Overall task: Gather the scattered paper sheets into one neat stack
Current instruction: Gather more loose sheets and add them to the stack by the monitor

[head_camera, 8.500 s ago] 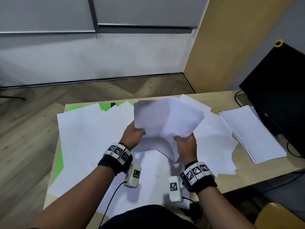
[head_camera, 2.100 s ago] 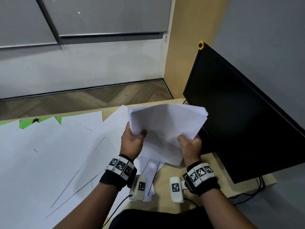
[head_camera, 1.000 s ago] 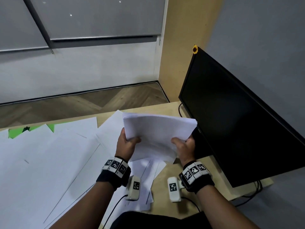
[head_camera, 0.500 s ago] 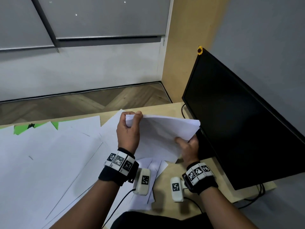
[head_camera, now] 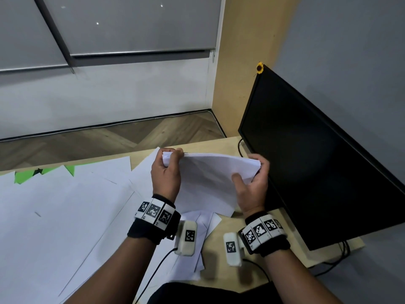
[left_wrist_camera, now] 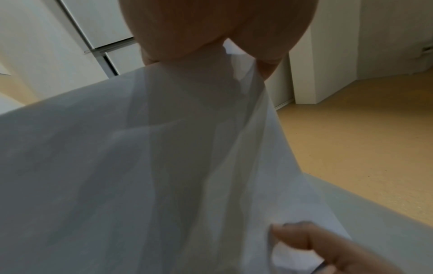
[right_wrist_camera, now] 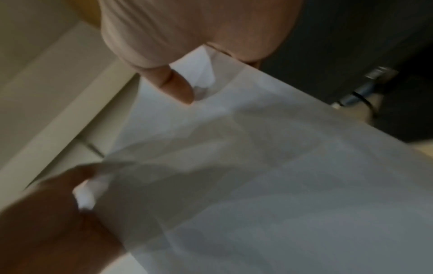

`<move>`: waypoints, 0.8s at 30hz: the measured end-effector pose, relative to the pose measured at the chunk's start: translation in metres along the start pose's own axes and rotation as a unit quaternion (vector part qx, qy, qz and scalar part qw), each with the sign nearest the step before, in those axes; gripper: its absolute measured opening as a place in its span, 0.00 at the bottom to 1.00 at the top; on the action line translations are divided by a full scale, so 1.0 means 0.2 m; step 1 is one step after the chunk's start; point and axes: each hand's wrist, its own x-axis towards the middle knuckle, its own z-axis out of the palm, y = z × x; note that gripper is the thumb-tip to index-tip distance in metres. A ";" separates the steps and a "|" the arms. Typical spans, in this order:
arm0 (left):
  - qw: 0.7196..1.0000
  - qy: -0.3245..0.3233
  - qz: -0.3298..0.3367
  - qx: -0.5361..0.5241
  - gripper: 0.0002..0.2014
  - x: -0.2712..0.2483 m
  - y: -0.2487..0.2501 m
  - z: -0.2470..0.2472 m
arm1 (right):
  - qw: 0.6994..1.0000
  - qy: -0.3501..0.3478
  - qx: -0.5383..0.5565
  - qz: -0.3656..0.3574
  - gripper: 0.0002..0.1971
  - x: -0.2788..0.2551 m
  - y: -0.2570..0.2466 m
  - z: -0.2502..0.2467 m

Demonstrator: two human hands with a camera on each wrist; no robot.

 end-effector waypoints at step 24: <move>1.000 0.006 -0.018 0.023 0.10 -0.01 0.02 0.00 | 0.968 0.024 -0.166 -0.187 0.21 0.02 0.01 -0.02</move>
